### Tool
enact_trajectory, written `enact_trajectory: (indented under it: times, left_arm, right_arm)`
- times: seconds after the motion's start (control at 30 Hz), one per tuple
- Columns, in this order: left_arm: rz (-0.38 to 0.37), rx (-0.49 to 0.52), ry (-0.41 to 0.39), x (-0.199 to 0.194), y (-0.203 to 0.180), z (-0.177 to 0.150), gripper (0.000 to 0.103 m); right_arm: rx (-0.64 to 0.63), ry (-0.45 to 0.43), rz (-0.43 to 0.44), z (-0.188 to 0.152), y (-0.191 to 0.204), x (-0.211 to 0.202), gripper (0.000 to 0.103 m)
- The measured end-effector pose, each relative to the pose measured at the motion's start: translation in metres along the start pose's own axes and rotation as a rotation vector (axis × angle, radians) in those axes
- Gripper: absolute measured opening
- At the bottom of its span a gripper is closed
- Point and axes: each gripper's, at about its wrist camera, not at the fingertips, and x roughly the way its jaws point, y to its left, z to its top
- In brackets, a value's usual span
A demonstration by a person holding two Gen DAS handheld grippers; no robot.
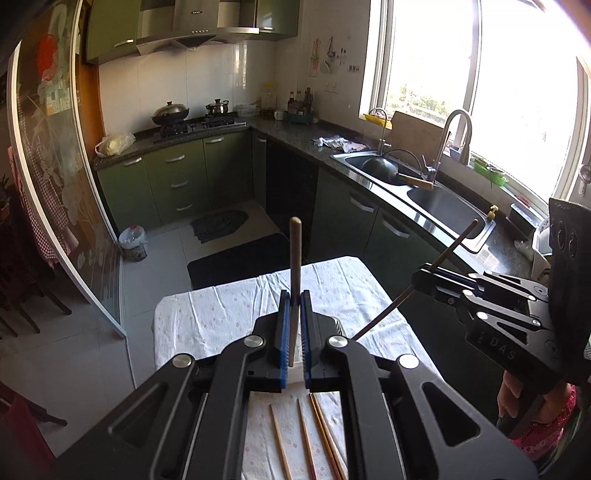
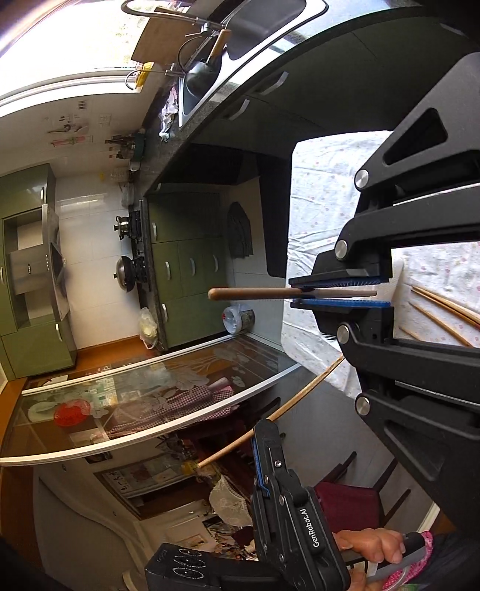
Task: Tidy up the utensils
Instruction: 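Lift the chopstick into the caddy with the left tool while the right drops its chopstick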
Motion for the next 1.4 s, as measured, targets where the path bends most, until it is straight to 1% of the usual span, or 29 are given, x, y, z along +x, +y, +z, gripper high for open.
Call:
enact_trajectory:
  times: [0.1, 0.2, 0.33, 0.37, 0.53, 0.57, 0.63, 0.7, 0.73, 0.77, 0.83, 0.93, 1.0, 1.03, 1.07, 1.1, 1.13, 1.23, 1.33, 1.37, 1.4]
  left_arm:
    - [0.012, -0.003, 0.008, 0.018, 0.003, 0.006, 0.005]
    - [0.014, -0.014, 0.068, 0.048, 0.008, 0.001, 0.005]
    - [0.022, -0.025, 0.15, 0.088, 0.016, -0.013, 0.005]
    - [0.024, -0.028, 0.164, 0.096, 0.019, -0.018, 0.005]
    - [0.044, -0.022, 0.208, 0.128, 0.026, -0.035, 0.006]
    - [0.045, -0.022, 0.218, 0.134, 0.027, -0.038, 0.007]
    - [0.035, -0.03, 0.237, 0.141, 0.03, -0.045, 0.016]
    - [0.034, -0.033, 0.24, 0.144, 0.032, -0.05, 0.031]
    - [0.034, -0.027, 0.24, 0.144, 0.032, -0.052, 0.033]
    - [0.033, -0.024, 0.238, 0.143, 0.032, -0.054, 0.034]
    - [0.023, -0.024, 0.239, 0.14, 0.031, -0.057, 0.035]
    - [0.005, -0.027, 0.235, 0.131, 0.03, -0.062, 0.035]
    - [-0.011, -0.021, 0.232, 0.121, 0.028, -0.07, 0.037]
    - [-0.018, -0.018, 0.233, 0.116, 0.027, -0.076, 0.04]
    - [-0.025, -0.013, 0.238, 0.112, 0.025, -0.084, 0.046]
    - [-0.032, -0.009, 0.246, 0.109, 0.024, -0.094, 0.052]
    - [-0.036, -0.007, 0.256, 0.107, 0.023, -0.106, 0.054]
    - [-0.045, 0.002, 0.322, 0.114, 0.021, -0.148, 0.054]
    - [-0.051, -0.022, 0.439, 0.137, 0.023, -0.192, 0.054]
    - [-0.051, -0.036, 0.482, 0.147, 0.025, -0.206, 0.053]
    - [-0.044, -0.052, 0.52, 0.156, 0.026, -0.219, 0.044]
  right_arm:
    - [-0.003, -0.01, -0.025, 0.015, -0.002, 0.017, 0.006]
    - [-0.004, 0.035, -0.041, 0.013, -0.005, 0.046, 0.006]
    - [-0.006, 0.113, -0.049, -0.008, -0.009, 0.088, 0.006]
    - [-0.006, 0.13, -0.047, -0.018, -0.01, 0.099, 0.006]
    - [-0.01, 0.185, -0.05, -0.043, -0.013, 0.131, 0.007]
    - [-0.013, 0.191, -0.051, -0.046, -0.013, 0.135, 0.007]
    - [-0.013, 0.2, -0.053, -0.052, -0.014, 0.14, 0.007]
    - [-0.008, 0.198, -0.05, -0.055, -0.016, 0.139, 0.013]
    - [-0.009, 0.195, -0.051, -0.055, -0.016, 0.138, 0.021]
    - [-0.009, 0.188, -0.054, -0.055, -0.016, 0.135, 0.024]
    - [-0.013, 0.169, -0.064, -0.056, -0.015, 0.126, 0.025]
    - [0.005, 0.138, -0.034, -0.057, -0.016, 0.106, 0.025]
    - [0.013, 0.109, -0.01, -0.063, -0.014, 0.087, 0.036]
    - [0.016, 0.094, 0.004, -0.07, -0.013, 0.077, 0.051]
    - [0.015, 0.085, 0.02, -0.079, -0.014, 0.068, 0.063]
    - [0.009, 0.082, 0.031, -0.089, -0.012, 0.06, 0.066]
    - [0.002, 0.085, 0.034, -0.101, -0.011, 0.054, 0.069]
    - [-0.002, 0.12, 0.034, -0.139, -0.011, 0.046, 0.071]
    - [0.036, 0.162, 0.045, -0.176, -0.016, 0.046, 0.072]
    - [0.047, 0.177, 0.047, -0.188, -0.018, 0.047, 0.072]
    - [0.056, 0.19, 0.045, -0.197, -0.02, 0.048, 0.072]
